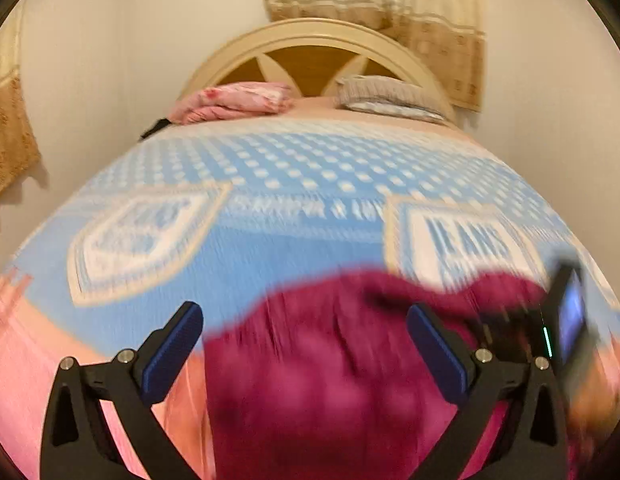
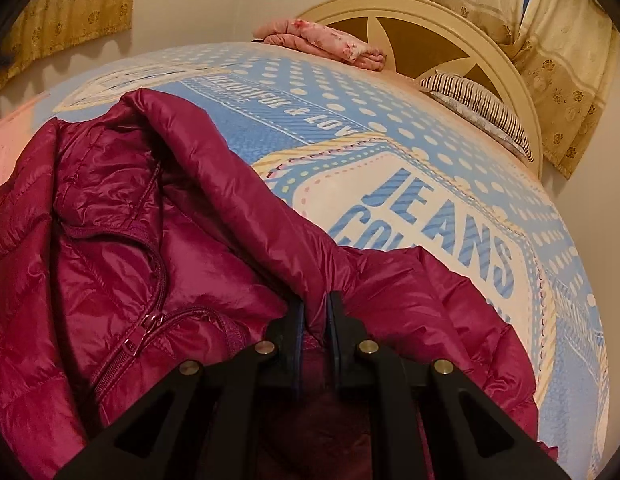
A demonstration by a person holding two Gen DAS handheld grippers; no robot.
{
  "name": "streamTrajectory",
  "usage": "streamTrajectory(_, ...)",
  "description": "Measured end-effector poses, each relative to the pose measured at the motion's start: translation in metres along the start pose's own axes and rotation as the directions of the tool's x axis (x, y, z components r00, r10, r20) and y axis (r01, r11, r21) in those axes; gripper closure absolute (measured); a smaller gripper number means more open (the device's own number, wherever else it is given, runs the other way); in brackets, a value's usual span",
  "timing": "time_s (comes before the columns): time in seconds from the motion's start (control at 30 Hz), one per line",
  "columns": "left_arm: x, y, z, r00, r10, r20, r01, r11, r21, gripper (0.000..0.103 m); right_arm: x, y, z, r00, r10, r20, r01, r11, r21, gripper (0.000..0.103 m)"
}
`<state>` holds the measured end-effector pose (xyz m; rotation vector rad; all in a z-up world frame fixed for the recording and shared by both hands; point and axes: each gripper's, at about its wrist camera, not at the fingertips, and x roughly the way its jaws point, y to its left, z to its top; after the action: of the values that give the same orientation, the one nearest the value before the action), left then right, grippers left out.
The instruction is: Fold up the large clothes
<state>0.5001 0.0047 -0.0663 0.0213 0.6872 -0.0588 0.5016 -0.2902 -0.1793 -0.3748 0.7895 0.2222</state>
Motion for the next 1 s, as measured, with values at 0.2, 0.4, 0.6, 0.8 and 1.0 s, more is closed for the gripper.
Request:
streamTrajectory(0.2, 0.076, -0.022, 0.03, 0.996, 0.039, -0.079, -0.034, 0.997, 0.066, 0.0, 0.001, 0.0, -0.003, 1.0, -0.001, 0.011, 0.001, 1.0, 0.005, 0.093)
streamTrajectory(0.4, 0.131, -0.024, -0.023, 0.944, 0.21, -0.254, -0.17, 0.971, 0.171, 0.0, 0.002, -0.008, -0.006, 0.999, 0.044, 0.025, -0.045, 0.998, 0.048, 0.093)
streamTrajectory(0.6, 0.129, -0.016, -0.053, 0.96, 0.167, -0.226, -0.144, 0.983, 0.115, 0.0, 0.001, -0.008, -0.004, 0.999, 0.048, 0.02, -0.049, 0.998, 0.049, 0.091)
streamTrajectory(0.8, 0.13, -0.018, -0.055, 0.965, 0.168, -0.2, -0.151, 0.984, 0.094, 0.0, -0.048, -0.021, 0.002, 0.983, 0.126, 0.137, -0.15, 0.973, 0.178, 0.042)
streamTrajectory(1.0, 0.131, -0.018, -0.056, 0.966, 0.161, -0.201, -0.147, 0.985, 0.085, 0.0, -0.047, -0.056, 0.033, 0.981, 0.114, 0.155, -0.173, 0.873, 0.456, 0.042)
